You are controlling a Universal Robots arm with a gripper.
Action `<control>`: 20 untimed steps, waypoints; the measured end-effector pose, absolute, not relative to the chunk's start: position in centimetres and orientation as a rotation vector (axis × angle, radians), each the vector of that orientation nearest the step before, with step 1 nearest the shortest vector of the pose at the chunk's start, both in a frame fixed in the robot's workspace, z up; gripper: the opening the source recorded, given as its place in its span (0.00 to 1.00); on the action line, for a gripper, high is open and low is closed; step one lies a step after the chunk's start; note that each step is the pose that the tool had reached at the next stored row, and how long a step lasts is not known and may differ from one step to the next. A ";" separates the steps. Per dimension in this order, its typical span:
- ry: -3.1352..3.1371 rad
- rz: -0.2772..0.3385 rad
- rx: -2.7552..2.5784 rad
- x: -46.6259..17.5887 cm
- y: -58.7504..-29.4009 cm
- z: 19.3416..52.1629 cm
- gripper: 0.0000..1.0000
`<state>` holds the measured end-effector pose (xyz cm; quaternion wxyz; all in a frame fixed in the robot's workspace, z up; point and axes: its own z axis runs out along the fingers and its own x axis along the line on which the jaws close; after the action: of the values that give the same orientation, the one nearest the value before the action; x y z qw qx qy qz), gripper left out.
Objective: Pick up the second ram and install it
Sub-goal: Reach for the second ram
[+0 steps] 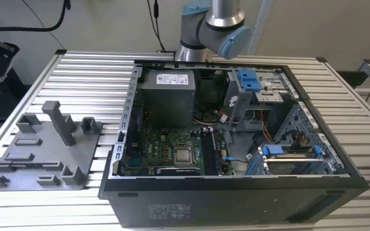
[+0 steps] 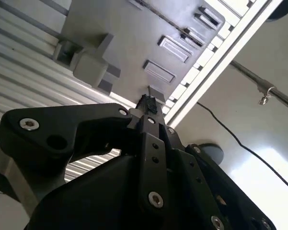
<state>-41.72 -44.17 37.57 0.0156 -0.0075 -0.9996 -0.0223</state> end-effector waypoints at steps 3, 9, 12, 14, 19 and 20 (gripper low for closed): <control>-3.109 -0.067 0.019 -41.7 -44.2 37.5 0.11; -3.115 -0.032 0.044 -42.8 -44.2 37.3 0.11; -3.120 -0.006 0.044 -43.7 -44.2 37.2 0.11; -3.127 -0.001 0.044 -43.9 -44.3 37.0 0.11; -3.132 -0.001 0.045 -43.9 -45.8 36.7 0.11; -3.131 -0.001 0.044 -43.9 -46.3 36.6 0.11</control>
<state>-43.91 -46.31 36.60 0.0049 0.0142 -0.9999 -0.0004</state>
